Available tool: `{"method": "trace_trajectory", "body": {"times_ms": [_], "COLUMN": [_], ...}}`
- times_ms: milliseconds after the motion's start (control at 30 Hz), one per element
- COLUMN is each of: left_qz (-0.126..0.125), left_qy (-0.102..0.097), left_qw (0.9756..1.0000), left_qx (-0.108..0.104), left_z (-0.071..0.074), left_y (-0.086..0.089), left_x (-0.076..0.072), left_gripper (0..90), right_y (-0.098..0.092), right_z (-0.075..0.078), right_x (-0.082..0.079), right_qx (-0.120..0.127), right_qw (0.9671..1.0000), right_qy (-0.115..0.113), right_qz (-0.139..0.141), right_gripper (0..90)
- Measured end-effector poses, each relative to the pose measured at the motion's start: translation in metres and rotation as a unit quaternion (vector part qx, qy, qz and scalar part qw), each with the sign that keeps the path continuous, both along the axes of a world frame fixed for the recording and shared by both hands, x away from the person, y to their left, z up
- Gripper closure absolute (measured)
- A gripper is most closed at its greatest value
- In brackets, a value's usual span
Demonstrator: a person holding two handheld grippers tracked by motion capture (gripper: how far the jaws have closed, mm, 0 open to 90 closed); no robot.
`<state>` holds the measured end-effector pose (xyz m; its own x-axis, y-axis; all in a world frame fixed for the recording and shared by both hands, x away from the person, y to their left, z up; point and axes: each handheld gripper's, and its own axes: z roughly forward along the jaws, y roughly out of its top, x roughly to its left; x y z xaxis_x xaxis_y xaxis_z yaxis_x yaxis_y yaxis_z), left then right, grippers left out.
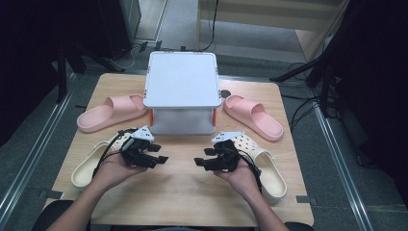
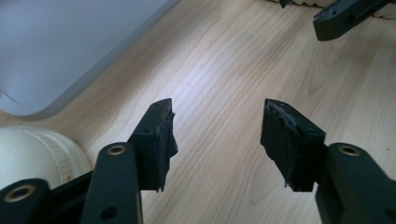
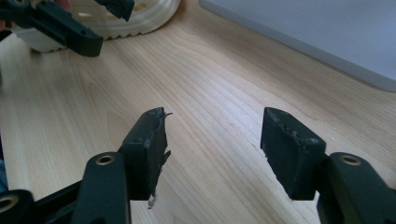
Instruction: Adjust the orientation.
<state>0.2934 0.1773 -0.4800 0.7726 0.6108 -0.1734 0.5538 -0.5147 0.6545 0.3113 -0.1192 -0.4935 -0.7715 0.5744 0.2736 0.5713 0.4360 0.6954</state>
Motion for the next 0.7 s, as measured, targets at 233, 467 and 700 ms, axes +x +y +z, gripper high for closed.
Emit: {"method": "trace_trajectory", "body": {"times_ms": [233, 467, 700], "left_qz": [0.001, 0.002, 0.006], "left_qy": [0.000, 0.011, 0.004], "left_qw": [1.0000, 0.9999, 1.0000], "left_qx": [0.005, 0.002, 0.002], "left_z": [0.001, 0.001, 0.005], "left_y": [0.003, 0.009, 0.014], "left_x": [-0.004, 0.000, -0.002], "left_gripper": [41.9, 44.3, 43.3], "right_y": [0.001, -0.002, -0.008], "right_z": [0.002, 0.005, 0.010], "right_x": [0.001, 0.001, 0.004], "right_qx": [0.006, -0.002, -0.011], "right_qw": [0.9999, 0.9998, 0.9992], "right_qy": [-0.010, -0.019, -0.035], "right_qz": [0.009, 0.010, 0.014], "right_gripper": [45.8, 44.7, 44.6]}}
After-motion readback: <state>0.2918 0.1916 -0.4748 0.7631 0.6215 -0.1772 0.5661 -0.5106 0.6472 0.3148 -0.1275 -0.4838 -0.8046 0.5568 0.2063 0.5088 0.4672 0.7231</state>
